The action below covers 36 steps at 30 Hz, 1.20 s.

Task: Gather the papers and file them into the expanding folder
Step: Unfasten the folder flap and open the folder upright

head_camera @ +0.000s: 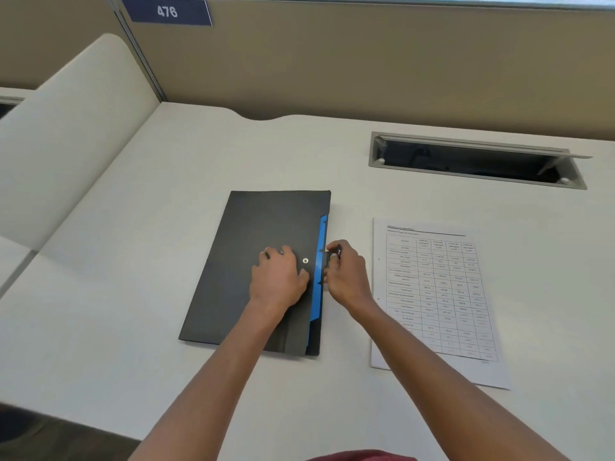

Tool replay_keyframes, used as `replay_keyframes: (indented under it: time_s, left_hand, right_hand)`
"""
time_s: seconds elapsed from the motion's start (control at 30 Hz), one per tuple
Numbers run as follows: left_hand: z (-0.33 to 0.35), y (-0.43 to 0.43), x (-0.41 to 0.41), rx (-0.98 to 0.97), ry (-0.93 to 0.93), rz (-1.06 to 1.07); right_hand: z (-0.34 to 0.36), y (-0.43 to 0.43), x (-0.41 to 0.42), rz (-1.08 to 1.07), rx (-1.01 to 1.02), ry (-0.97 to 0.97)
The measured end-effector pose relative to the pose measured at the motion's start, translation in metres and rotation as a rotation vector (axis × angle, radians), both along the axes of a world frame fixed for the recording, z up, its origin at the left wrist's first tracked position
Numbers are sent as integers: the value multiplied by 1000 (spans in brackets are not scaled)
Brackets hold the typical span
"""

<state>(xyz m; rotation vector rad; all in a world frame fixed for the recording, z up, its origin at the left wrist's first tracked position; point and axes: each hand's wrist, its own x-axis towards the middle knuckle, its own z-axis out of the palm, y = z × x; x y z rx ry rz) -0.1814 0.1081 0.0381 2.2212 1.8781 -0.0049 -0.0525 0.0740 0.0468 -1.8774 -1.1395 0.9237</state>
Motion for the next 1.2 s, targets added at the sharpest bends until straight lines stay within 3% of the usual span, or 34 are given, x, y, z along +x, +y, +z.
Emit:
replay_keyframes:
  time_s: [0.1, 0.27, 0.37, 0.57, 0.83, 1.0, 1.2]
  left_hand:
    - [5, 1, 1, 2, -23, -37]
    - [16, 7, -2, -59, -212, 44]
    - [22, 6, -1, -130, -277, 87]
    - [57, 3, 3, -159, -546, 67]
    - [136, -6, 5, -205, -1014, -23]
    - [140, -10, -1, -194, -1034, 31]
    - [122, -20, -4, -195, -1062, 80]
  right_hand:
    - [-2, -3, 3, -60, -3, 39]
    - [-4, 0, 7, -158, -112, 432]
    - [0, 1, 4, -104, -145, 503]
    - [49, 6, 8, -79, 32, 301]
    - [145, 7, 23, 190, 333, 48]
    - [142, 0, 26, 199, 303, 6]
    - [119, -15, 35, 170, 232, 85]
